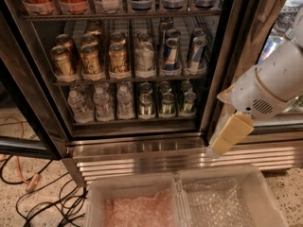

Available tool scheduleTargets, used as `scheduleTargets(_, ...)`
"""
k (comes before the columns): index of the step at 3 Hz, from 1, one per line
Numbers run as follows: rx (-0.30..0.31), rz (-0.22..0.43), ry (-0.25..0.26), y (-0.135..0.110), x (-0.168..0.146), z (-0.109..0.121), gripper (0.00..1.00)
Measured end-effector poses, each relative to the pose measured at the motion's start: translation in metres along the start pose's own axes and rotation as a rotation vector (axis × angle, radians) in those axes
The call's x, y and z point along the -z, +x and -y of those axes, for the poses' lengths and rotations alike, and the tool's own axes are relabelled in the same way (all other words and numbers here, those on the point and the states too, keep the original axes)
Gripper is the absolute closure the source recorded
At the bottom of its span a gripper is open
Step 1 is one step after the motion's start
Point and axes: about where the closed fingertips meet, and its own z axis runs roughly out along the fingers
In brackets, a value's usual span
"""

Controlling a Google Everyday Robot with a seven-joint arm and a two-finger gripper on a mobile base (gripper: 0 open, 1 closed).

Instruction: Pick green can from bottom shelf of fridge

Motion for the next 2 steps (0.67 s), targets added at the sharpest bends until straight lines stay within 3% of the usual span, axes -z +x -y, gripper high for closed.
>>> scheduleTargets(2,-0.029,-0.002,-0.026,0.005,-0.015,-0.007,0.0)
